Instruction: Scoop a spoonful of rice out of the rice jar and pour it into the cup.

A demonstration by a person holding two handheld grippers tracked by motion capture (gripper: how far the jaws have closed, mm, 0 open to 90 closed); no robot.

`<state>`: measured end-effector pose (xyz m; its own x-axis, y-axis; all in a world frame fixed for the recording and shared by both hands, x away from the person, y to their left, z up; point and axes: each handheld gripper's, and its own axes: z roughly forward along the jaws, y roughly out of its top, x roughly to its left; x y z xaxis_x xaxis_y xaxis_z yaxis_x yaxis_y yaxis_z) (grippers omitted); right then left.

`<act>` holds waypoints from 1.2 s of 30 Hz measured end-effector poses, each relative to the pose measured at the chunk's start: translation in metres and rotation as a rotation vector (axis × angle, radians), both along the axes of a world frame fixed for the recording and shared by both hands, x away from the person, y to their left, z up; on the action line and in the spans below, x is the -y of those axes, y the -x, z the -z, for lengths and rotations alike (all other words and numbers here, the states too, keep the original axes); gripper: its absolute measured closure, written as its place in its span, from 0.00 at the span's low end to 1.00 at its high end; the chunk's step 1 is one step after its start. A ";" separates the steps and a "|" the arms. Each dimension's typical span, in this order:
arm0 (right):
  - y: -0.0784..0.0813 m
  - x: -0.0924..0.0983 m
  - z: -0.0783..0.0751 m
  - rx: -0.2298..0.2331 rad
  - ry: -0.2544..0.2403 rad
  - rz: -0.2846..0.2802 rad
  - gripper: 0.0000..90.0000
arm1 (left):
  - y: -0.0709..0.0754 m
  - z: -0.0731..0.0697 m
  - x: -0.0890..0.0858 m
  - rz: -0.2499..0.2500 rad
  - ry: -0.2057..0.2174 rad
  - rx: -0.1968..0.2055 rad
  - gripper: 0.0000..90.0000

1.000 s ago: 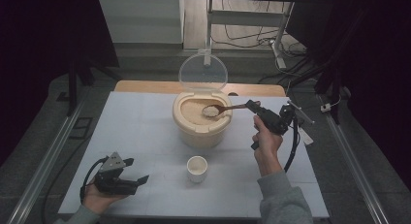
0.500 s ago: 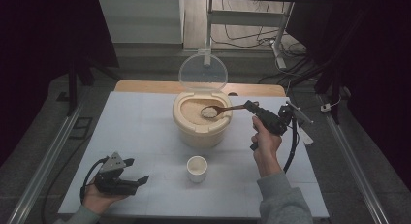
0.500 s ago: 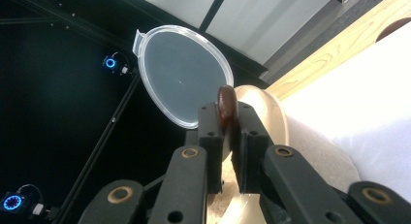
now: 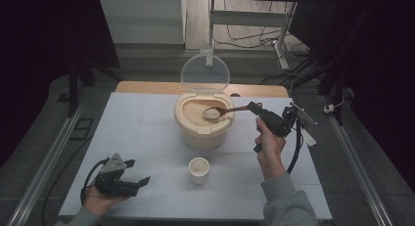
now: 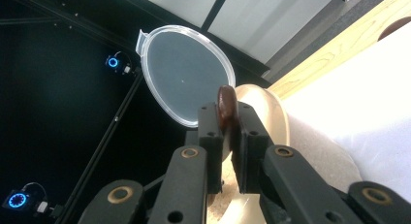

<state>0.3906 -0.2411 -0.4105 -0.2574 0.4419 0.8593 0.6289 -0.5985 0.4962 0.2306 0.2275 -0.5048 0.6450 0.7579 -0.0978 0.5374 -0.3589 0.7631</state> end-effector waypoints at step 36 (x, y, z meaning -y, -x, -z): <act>0.058 -0.004 0.014 -0.017 0.017 -0.247 0.93 | -0.001 0.000 0.000 -0.002 0.004 -0.008 0.17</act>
